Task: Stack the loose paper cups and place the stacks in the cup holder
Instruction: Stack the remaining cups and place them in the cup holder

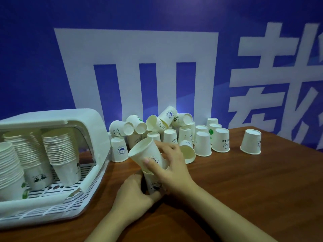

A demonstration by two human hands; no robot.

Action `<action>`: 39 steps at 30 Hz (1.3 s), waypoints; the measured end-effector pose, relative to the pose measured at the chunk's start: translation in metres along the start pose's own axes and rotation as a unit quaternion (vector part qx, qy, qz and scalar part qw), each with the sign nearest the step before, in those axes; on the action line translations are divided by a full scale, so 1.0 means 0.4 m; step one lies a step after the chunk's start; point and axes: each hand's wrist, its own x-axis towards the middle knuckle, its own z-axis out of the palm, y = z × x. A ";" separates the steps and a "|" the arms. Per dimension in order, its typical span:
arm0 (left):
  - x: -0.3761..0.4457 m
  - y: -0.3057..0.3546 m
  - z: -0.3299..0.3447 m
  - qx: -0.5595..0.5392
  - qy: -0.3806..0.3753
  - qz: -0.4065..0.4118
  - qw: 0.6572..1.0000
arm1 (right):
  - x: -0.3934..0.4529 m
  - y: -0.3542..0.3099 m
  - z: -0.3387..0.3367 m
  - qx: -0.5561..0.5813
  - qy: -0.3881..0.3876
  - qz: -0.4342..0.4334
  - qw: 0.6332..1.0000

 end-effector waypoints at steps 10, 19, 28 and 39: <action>-0.006 0.019 0.000 0.031 0.007 0.027 0.999 | -0.003 0.036 -0.023 0.076 -0.030 0.007 0.997; -0.008 0.019 -0.003 0.029 -0.004 0.045 0.999 | 0.005 0.015 -0.036 -0.034 -0.026 -0.212 0.976; -0.005 0.017 -0.002 0.039 0.010 0.030 0.999 | 0.010 0.064 -0.030 -0.154 -0.104 -0.126 0.974; -0.005 0.014 -0.005 0.051 0.006 0.021 0.998 | 0.042 0.142 -0.119 -0.261 0.118 0.044 0.957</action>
